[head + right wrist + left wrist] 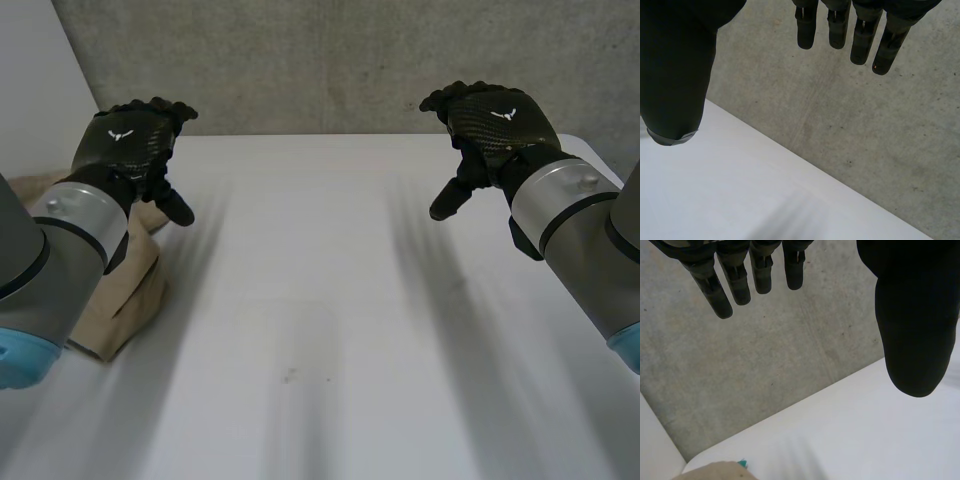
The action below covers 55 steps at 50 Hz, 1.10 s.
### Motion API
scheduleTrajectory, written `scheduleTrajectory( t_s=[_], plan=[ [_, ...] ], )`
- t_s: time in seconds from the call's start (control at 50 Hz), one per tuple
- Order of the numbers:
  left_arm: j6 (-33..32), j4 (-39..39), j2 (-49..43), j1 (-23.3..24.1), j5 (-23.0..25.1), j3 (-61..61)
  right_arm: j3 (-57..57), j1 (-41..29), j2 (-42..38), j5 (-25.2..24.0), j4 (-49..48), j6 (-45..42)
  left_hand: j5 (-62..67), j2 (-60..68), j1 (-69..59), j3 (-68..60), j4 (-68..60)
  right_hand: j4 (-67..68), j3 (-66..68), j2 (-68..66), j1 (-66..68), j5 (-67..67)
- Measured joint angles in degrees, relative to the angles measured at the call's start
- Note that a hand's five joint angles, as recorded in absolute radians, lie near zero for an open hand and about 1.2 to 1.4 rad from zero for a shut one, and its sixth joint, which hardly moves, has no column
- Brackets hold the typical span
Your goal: Fold the laundry.
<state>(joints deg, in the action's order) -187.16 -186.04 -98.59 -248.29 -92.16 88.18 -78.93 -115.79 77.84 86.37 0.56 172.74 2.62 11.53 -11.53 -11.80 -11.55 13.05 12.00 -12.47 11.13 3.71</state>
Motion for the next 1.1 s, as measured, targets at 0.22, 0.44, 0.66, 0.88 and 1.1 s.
scheduleTrajectory(
  t_s=[0.22,0.44,0.66,0.88,1.1],
  plan=[
    [-2.39,-0.76,-0.97,-1.31,-0.34,0.2,0.05,-0.05,-0.07,-0.21,0.02,-0.12,0.0,0.0,0.0,0.0,0.0,0.0,0.0,0.0,0.0,0.01],
    [-24.38,-5.34,-16.13,-14.51,-0.15,-2.35,-0.2,-0.1,0.09,-0.25,0.28,-1.94,0.0,0.0,0.0,0.0,0.0,0.0,0.0,0.0,0.0,0.01],
    [-32.32,-11.94,-28.72,-21.97,3.04,-7.51,-0.45,-0.05,0.05,-0.72,0.24,-2.98,6.18,6.83,-8.43,-6.58,-6.98,0.0,0.0,0.0,0.0,0.01],
    [-25.72,-13.94,-22.93,-17.79,3.42,-9.46,-0.28,0.41,0.32,-0.96,0.33,-3.04,51.52,56.6,-51.93,-56.11,-56.86,0.0,0.0,0.0,0.0,0.01],
    [-3.49,-11.88,-6.51,1.07,2.55,-4.27,1.28,3.46,2.91,-0.86,0.15,-3.11,53.27,56.75,-51.93,-56.23,-56.87,0.0,0.0,0.0,0.0,0.01]
  ],
)
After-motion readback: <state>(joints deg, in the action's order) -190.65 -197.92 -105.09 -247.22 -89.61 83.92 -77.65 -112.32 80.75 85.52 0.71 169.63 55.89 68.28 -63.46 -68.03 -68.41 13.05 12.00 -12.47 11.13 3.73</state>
